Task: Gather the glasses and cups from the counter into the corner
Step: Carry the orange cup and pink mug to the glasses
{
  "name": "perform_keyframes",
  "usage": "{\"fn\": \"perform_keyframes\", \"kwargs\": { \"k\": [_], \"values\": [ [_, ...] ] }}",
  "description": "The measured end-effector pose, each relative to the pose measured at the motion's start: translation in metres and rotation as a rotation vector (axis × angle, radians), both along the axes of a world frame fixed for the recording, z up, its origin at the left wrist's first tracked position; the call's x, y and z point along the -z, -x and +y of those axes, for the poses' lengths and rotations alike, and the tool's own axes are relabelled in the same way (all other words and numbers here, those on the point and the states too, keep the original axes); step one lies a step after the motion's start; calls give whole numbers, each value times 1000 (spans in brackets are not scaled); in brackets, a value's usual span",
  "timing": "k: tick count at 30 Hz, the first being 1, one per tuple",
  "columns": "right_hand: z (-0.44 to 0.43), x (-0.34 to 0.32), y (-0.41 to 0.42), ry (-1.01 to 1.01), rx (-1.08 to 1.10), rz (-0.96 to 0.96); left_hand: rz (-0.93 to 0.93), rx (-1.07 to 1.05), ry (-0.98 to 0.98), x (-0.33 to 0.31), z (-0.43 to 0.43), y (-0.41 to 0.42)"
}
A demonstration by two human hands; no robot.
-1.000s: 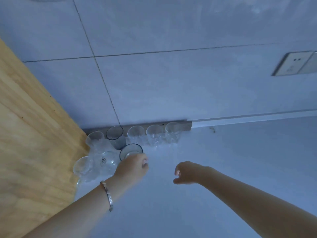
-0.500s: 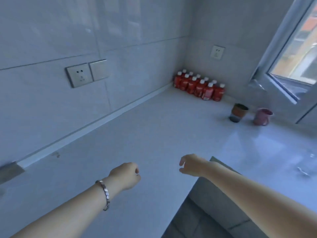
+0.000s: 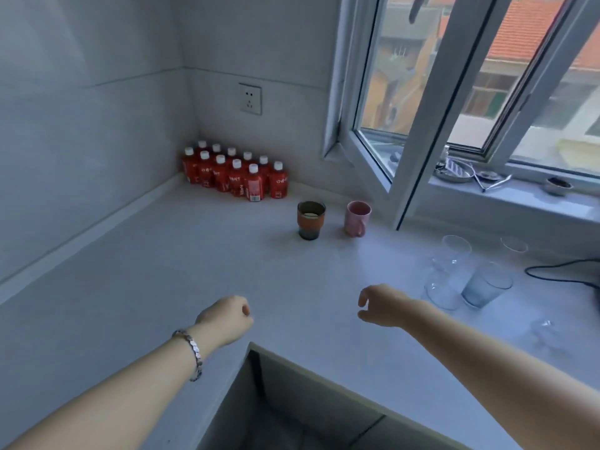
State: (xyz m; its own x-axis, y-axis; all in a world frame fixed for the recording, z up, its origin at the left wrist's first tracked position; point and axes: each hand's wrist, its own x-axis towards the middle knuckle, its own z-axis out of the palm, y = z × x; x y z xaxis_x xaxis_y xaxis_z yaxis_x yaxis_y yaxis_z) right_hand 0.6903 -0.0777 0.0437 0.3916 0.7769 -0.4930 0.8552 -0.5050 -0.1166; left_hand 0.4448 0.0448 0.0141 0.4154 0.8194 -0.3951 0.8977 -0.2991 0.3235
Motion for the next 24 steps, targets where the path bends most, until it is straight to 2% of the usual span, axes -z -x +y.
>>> {"fn": "perform_keyframes", "kwargs": {
  "k": [9, 15, 18, 21, 24],
  "values": [
    [67, 29, -81, -43, 108, 55, 44, 92, -10, 14, 106, -120],
    [139, 42, -119, -37, 188, 93, -144, 95, -46, 22, 190, -217],
    [165, 52, -131, -58, 260, 105, -170, 138, -60, 34, 222, -258],
    [182, 58, -134, -132, 309, 104, -143, 177, -36, 47, 242, -282],
    [196, 65, -131, -290, 373, 81, -179, 175, 0, 58, 247, -287]
  ]
}}
